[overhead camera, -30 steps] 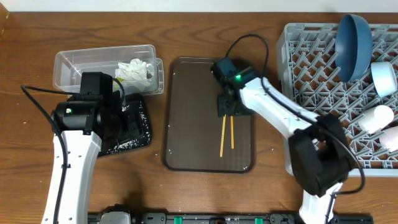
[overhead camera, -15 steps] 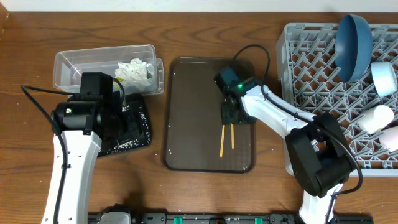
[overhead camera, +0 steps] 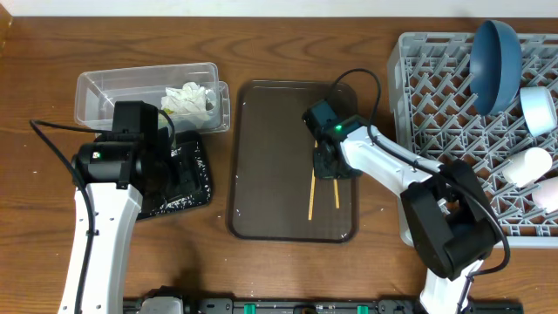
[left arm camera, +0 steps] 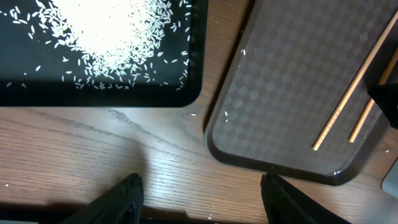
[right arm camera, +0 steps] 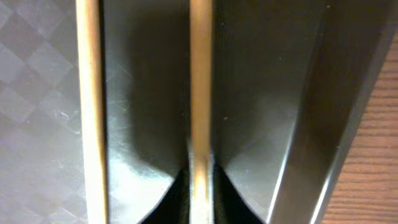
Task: Sort waste into correct bins and load items into the dishwasher rack
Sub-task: 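Reach the right gripper down to the chopsticks and pinch one, then carry the chopstick with the right gripper and drop it in the rack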
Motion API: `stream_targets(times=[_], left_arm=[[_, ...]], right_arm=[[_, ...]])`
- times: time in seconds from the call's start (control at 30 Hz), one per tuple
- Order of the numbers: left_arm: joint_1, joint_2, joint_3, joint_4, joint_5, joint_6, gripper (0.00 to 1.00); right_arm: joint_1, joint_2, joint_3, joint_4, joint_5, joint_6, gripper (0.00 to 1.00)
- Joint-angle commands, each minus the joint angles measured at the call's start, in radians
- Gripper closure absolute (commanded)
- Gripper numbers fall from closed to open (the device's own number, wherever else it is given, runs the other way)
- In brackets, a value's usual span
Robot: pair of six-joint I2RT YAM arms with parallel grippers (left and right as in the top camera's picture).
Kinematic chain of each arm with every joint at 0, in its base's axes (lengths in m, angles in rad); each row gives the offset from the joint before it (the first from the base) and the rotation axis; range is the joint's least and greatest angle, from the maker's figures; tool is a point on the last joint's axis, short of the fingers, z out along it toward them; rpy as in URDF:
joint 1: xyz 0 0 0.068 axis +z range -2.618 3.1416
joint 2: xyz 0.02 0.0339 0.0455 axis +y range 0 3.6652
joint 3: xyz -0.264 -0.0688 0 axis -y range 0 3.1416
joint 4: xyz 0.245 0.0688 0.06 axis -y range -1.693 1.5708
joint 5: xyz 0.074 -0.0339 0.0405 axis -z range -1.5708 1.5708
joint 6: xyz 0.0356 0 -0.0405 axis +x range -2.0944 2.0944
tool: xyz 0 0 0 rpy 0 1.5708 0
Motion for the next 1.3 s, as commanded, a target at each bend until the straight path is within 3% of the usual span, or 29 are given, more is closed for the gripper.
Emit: stream_targets(times=[0.0, 0.27, 0.47, 0.83, 0.97, 1.27], left_arm=[[0.005, 0.002, -0.001, -0.003, -0.010, 0.006, 0.36], [0.005, 0.002, -0.001, -0.003, -0.010, 0.006, 0.36], [0.005, 0.002, -0.001, -0.003, -0.009, 0.006, 0.36], [0.005, 0.002, -0.001, -0.003, -0.009, 0.006, 0.37], [0.005, 0.002, -0.001, -0.003, -0.009, 0.006, 0.36], [0.005, 0.002, -0.001, -0.003, -0.010, 0.006, 0.36]], right_arm=[[0.003, 0.012, -0.035, -0.005, -0.023, 0.008, 0.96], [-0.004, -0.008, -0.033, -0.020, -0.077, -0.014, 0.99], [-0.049, -0.148, -0.011, -0.077, -0.080, -0.113, 0.99], [-0.272, -0.459, -0.011, -0.127, -0.076, -0.415, 0.99], [-0.376, -0.458, -0.011, -0.154, -0.072, -0.515, 0.99], [-0.505, -0.371, -0.013, -0.201, -0.031, -0.521, 0.99]])
